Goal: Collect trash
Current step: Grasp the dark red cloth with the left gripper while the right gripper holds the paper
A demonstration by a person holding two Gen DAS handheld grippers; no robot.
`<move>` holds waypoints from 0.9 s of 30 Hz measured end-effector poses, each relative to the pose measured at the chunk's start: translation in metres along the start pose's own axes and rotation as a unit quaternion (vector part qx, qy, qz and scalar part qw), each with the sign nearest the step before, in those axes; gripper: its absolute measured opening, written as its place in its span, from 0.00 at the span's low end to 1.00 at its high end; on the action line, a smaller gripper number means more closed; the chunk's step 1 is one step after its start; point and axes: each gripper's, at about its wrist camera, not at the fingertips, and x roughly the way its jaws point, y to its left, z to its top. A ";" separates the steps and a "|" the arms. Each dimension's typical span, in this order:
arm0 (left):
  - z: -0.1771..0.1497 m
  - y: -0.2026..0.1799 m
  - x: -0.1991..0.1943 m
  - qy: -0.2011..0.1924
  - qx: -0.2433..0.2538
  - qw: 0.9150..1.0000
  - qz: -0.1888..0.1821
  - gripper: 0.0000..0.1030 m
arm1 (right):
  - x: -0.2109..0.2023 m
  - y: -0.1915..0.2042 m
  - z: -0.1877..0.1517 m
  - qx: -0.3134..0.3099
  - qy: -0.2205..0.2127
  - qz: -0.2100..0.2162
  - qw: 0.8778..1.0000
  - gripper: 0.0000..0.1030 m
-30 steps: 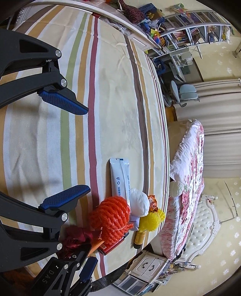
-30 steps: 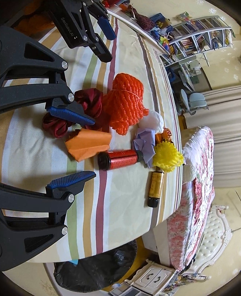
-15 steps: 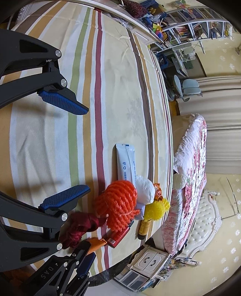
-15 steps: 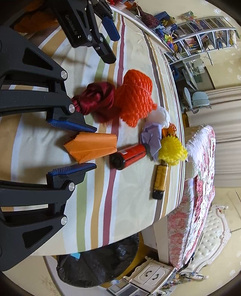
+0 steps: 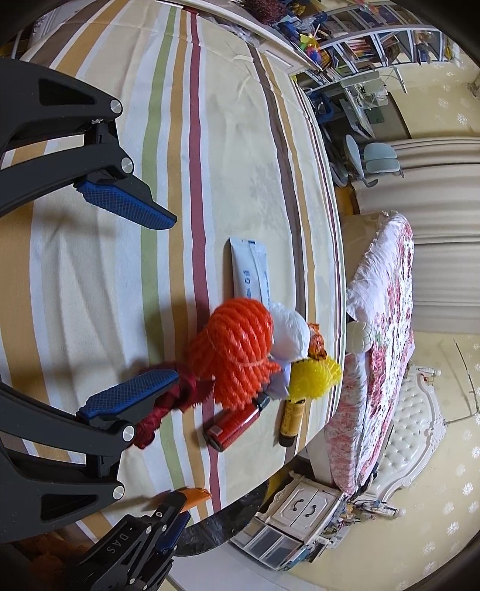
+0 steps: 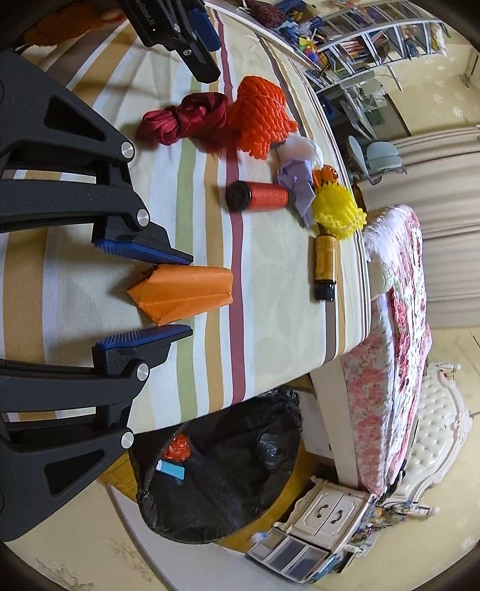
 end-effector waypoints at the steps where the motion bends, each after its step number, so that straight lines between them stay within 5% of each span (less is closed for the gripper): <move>1: 0.001 -0.003 0.001 0.001 0.002 1.000 0.000 0.73 | 0.000 0.000 0.000 0.000 0.000 0.001 1.000 0.31; 14: 0.005 -0.049 0.019 0.009 0.043 0.999 0.019 0.73 | 0.003 0.000 -0.003 -0.003 -0.002 0.008 1.000 0.32; 27: -0.007 -0.017 0.013 0.018 0.038 0.999 0.015 0.75 | 0.003 -0.001 -0.002 -0.004 -0.003 0.006 1.000 0.32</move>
